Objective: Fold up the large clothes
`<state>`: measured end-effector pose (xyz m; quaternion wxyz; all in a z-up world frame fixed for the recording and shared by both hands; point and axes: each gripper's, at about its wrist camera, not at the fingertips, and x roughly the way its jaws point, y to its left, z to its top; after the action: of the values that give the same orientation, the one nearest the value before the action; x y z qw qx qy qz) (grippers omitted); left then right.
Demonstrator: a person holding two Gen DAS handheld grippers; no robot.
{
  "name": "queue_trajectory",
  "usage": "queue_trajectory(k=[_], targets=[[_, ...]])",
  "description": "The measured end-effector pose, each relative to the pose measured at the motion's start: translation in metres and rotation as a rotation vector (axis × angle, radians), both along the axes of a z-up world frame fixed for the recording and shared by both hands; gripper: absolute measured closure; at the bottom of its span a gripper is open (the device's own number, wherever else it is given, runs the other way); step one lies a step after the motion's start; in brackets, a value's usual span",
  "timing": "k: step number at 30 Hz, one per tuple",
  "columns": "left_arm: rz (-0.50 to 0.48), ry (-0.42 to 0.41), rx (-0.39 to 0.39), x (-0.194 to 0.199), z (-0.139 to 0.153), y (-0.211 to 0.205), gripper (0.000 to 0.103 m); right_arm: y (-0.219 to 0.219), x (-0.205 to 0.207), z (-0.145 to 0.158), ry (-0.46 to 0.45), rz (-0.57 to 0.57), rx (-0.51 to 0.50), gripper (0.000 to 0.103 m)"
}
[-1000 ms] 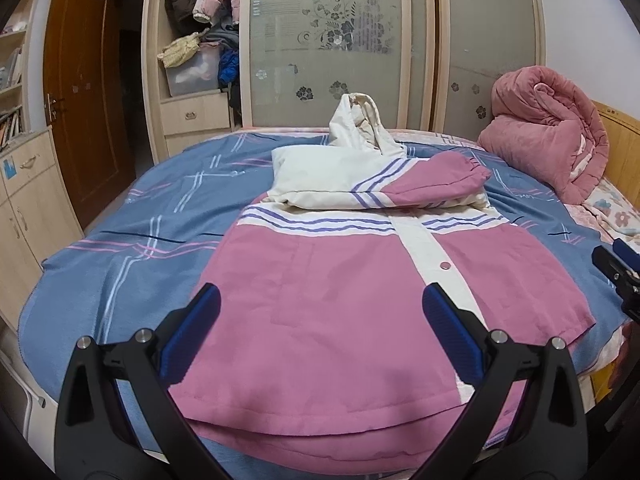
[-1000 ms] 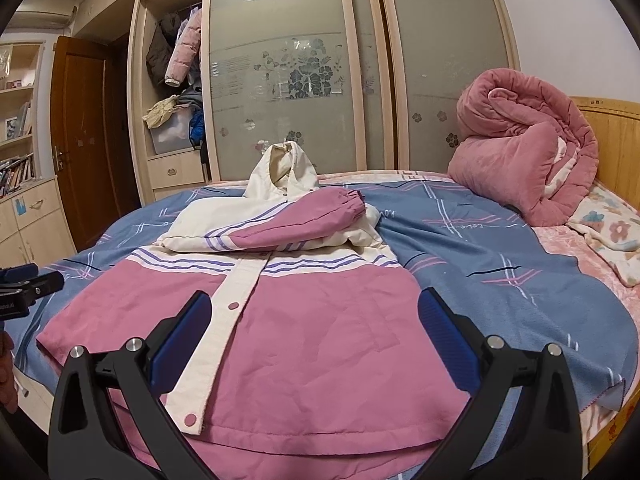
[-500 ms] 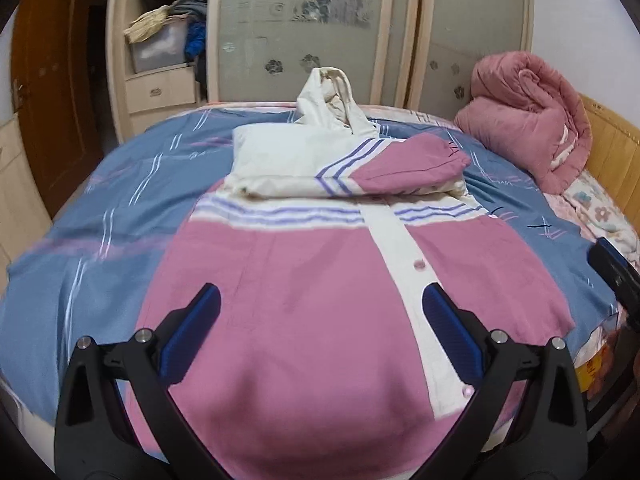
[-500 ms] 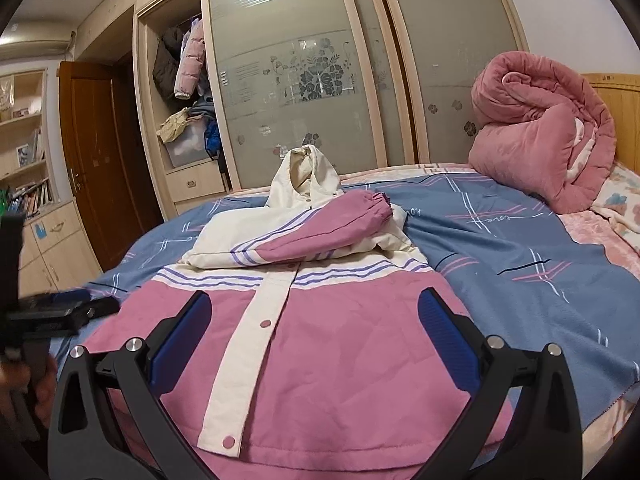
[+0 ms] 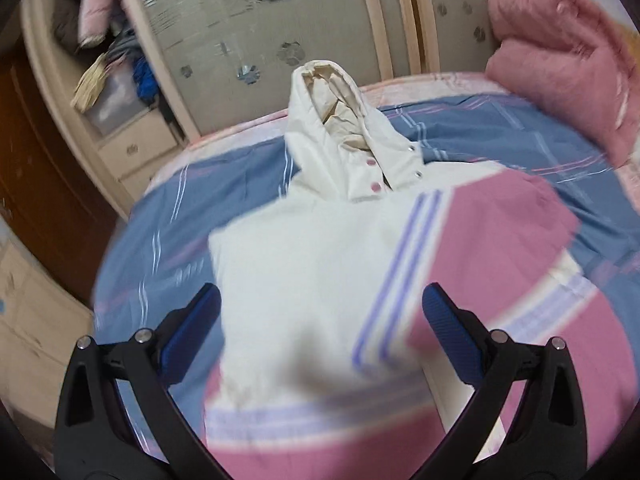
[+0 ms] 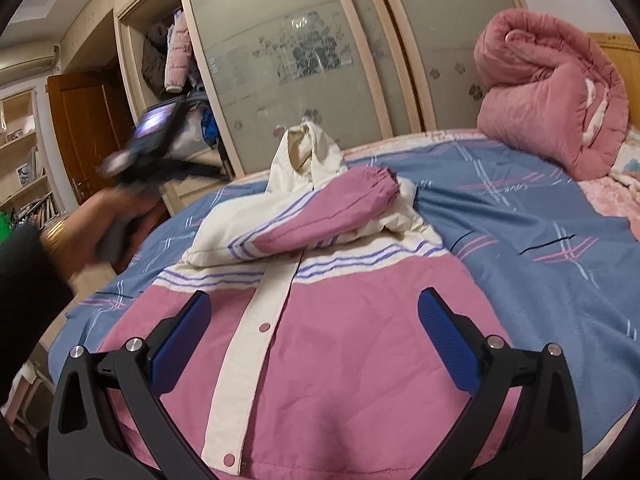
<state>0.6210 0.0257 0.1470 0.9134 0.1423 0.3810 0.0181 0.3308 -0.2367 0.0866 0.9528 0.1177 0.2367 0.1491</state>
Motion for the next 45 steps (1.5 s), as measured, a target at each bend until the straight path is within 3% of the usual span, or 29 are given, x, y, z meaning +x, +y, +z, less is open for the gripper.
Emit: queue_trajectory(k=[3, 8, 11, 14, 19, 20, 21, 22, 23, 26, 31, 34, 35, 37, 40, 41, 42, 44, 45], targets=[[-0.005, -0.017, 0.055, 0.064, -0.003, -0.011, 0.002, -0.001, 0.002, -0.002, 0.013, 0.021, 0.016, 0.001], [0.114, 0.036, -0.048, 0.166, -0.010, -0.002, 0.002, -0.001, 0.010, -0.010, 0.054, 0.053, 0.039, 0.001], [0.148, 0.022, 0.007, 0.218, -0.013, -0.009, 0.002, -0.001, 0.015, -0.015, 0.084, 0.067, 0.040, 0.001], [0.200, 0.016, 0.034, 0.261, -0.019, -0.009, 0.002, -0.005, 0.019, -0.021, 0.112, 0.067, 0.053, 0.001], [0.325, 0.075, -0.027, 0.312, -0.047, 0.012, 0.002, -0.012, 0.021, -0.027, 0.134, 0.047, 0.076, 0.001], [0.339, 0.090, -0.055, 0.317, -0.053, 0.018, 0.007, -0.012, 0.022, -0.029, 0.144, 0.049, 0.081, 0.001], [0.346, 0.106, -0.079, 0.320, -0.058, 0.022, 0.012, -0.011, 0.023, -0.030, 0.153, 0.054, 0.082, 0.001], [0.355, 0.130, -0.109, 0.321, -0.064, 0.028, 0.041, -0.011, 0.023, -0.031, 0.157, 0.058, 0.082, 0.001], [0.372, 0.155, -0.145, 0.320, -0.069, 0.035, 0.086, -0.010, 0.023, -0.031, 0.158, 0.061, 0.081, 0.001], [0.419, 0.110, -0.247, 0.296, -0.058, 0.056, 0.095, -0.003, 0.025, -0.034, 0.172, 0.075, 0.074, 0.001], [0.283, 0.108, -0.370, 0.236, -0.024, 0.067, 0.096, 0.006, 0.023, -0.032, 0.161, 0.096, 0.069, 0.001], [0.187, 0.087, -0.376, 0.163, -0.008, 0.070, 0.098, 0.013, 0.020, -0.032, 0.157, 0.112, 0.051, 0.001], [0.177, 0.082, -0.389, 0.142, -0.008, 0.074, 0.102, 0.014, 0.020, -0.032, 0.155, 0.116, 0.051, 0.001], [0.180, 0.078, -0.419, 0.091, -0.015, 0.094, 0.102, 0.016, 0.018, -0.032, 0.153, 0.120, 0.045, 0.001], [0.259, 0.103, -0.433, 0.037, -0.044, 0.131, 0.102, 0.017, 0.020, -0.034, 0.159, 0.115, 0.031, 0.001], [0.272, 0.083, -0.427, 0.019, -0.049, 0.136, 0.095, 0.017, 0.020, -0.035, 0.159, 0.114, 0.033, 0.001], [0.278, 0.049, -0.410, -0.002, -0.051, 0.137, 0.085, 0.017, 0.021, -0.036, 0.158, 0.111, 0.035, 0.001], [0.258, -0.047, -0.389, -0.059, -0.049, 0.127, 0.002, 0.019, 0.022, -0.037, 0.153, 0.100, 0.024, 0.001], [0.245, -0.144, -0.394, -0.097, -0.046, 0.117, 0.002, 0.020, 0.023, -0.039, 0.153, 0.093, 0.011, 0.001]])
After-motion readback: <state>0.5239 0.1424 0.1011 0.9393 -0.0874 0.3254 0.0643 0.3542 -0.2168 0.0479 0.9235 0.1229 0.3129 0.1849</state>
